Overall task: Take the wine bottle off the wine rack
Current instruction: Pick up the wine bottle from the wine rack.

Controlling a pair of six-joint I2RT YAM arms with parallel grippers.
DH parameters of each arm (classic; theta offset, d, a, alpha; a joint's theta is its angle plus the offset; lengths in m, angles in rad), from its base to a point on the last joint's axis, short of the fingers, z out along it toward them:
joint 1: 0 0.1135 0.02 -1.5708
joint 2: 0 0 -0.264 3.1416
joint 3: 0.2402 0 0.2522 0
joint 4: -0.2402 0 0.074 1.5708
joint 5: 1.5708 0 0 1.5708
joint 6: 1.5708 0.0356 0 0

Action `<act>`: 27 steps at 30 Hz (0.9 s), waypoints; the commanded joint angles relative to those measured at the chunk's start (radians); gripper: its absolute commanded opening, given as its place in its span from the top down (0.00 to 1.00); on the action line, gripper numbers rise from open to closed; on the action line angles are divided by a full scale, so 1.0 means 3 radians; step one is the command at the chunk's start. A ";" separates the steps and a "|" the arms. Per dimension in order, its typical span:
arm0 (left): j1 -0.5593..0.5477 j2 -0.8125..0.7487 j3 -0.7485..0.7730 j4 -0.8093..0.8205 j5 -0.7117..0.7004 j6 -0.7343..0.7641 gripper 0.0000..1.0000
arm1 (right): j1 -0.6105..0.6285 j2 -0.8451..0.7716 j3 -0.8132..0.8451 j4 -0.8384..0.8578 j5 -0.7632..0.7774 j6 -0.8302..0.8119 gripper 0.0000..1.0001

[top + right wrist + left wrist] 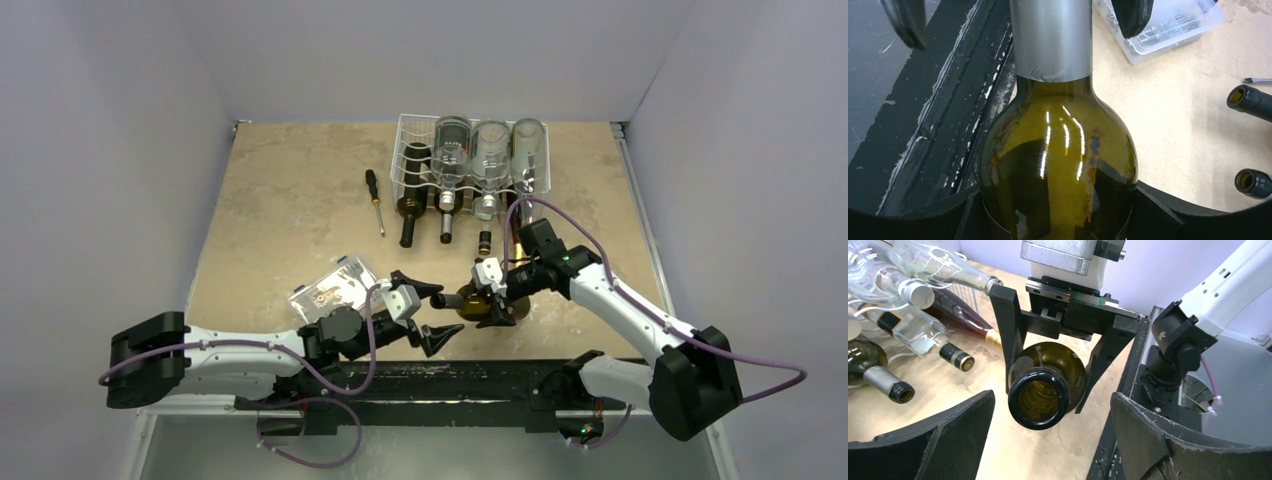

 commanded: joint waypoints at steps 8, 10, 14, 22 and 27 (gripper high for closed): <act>-0.0049 0.0504 -0.0198 0.1358 -0.0167 0.0276 0.20 | -0.0035 0.0034 0.0233 -0.0088 -0.0273 -0.0150 1.00; -0.0049 0.0553 -0.0208 0.1451 -0.0198 0.0250 0.21 | -0.0033 0.0039 0.0228 -0.0088 -0.0274 -0.0155 1.00; -0.0046 0.0652 -0.0217 0.1622 -0.0239 0.0172 0.24 | -0.0032 0.0044 0.0226 -0.0088 -0.0273 -0.0165 1.00; -0.0046 0.0953 -0.0240 0.2086 -0.0196 0.0080 0.36 | -0.0032 0.0053 0.0227 -0.0094 -0.0273 -0.0163 1.00; -0.0048 0.1001 -0.0188 0.2087 -0.0175 0.0036 0.43 | -0.0032 0.0049 0.0225 -0.0099 -0.0273 -0.0168 1.00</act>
